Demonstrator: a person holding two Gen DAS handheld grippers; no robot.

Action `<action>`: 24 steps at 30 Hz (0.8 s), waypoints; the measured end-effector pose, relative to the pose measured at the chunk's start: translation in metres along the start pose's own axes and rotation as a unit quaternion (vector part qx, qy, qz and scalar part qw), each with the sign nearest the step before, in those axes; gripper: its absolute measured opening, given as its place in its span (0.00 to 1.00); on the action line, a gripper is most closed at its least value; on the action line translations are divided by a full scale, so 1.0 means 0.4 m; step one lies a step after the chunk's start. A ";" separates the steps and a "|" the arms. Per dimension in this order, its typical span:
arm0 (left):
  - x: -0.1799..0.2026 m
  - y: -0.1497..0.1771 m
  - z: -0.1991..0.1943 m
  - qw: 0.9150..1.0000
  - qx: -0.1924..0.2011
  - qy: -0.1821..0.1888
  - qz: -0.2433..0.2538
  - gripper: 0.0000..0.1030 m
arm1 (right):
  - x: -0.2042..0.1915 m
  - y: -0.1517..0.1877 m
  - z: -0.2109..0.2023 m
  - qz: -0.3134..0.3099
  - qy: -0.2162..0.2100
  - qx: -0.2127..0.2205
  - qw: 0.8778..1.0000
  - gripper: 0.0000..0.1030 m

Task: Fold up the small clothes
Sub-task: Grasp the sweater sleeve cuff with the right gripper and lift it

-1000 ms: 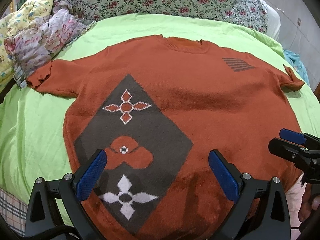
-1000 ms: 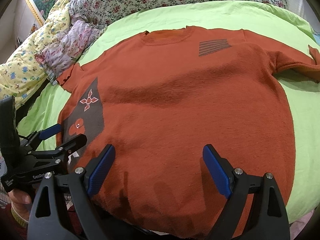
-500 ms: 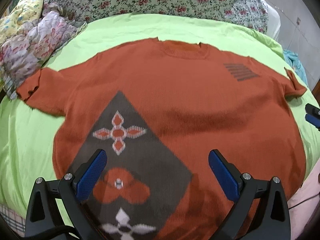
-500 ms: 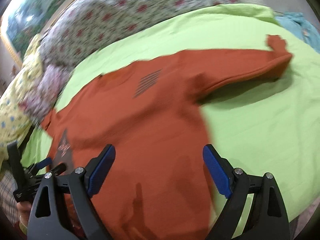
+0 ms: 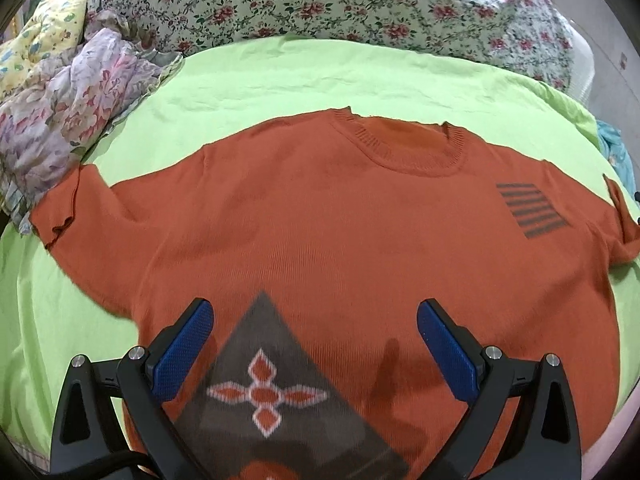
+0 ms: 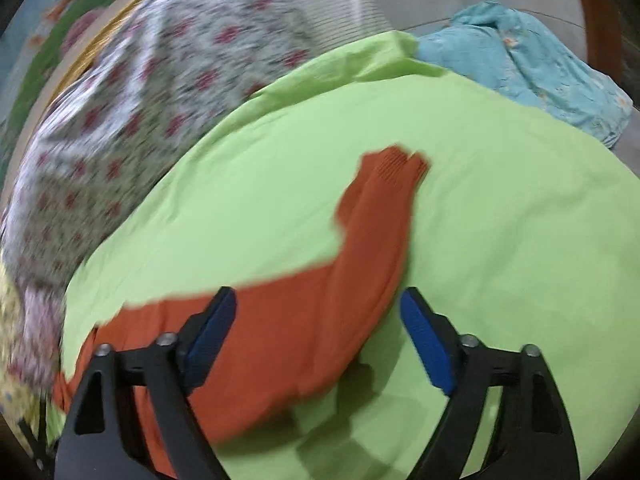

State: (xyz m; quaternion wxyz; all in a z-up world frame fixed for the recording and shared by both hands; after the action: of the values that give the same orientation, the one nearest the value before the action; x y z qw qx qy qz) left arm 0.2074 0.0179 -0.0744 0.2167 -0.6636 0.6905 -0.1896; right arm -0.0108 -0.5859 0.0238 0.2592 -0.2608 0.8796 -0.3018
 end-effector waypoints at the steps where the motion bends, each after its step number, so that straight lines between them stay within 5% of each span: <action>1: 0.001 -0.007 0.011 1.000 -0.002 -0.002 -0.001 0.99 | 0.024 -0.027 0.026 0.014 0.008 -0.005 1.000 0.65; 6: -0.004 -0.043 0.064 1.000 -0.012 -0.011 -0.005 0.99 | 0.104 -0.116 0.145 0.043 0.031 -0.021 0.998 0.53; 9: -0.012 -0.050 0.095 1.000 -0.022 -0.017 -0.008 0.99 | 0.130 -0.125 0.194 0.068 0.007 -0.039 0.997 0.30; 10: -0.018 -0.052 0.105 0.999 -0.026 -0.016 -0.011 0.99 | 0.136 -0.131 0.197 0.067 0.007 -0.035 0.997 0.09; 16: -0.029 -0.042 0.113 0.999 -0.029 -0.005 -0.019 0.99 | 0.055 -0.142 0.085 0.041 -0.021 0.032 0.998 0.07; 24: -0.050 -0.014 0.056 0.999 -0.010 0.026 -0.041 0.99 | -0.368 0.006 -0.065 -0.060 -0.160 0.027 0.985 0.07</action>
State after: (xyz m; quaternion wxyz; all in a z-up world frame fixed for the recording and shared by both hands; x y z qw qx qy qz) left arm 0.2249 0.0382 -0.0892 0.1842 -0.6887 0.6696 -0.2084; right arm 0.0799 -0.4832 0.0840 0.3850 -0.3506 0.8011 -0.2949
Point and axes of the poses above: each gripper's, at about its wrist camera, not at the fingertips, and z roughly the way its jaws point, x to its right, y to its underside, the point moved 10 cm from there along z, roughly the way its jaws point, and after that the axes turned 1 degree about -x, right-handed, at the moved point
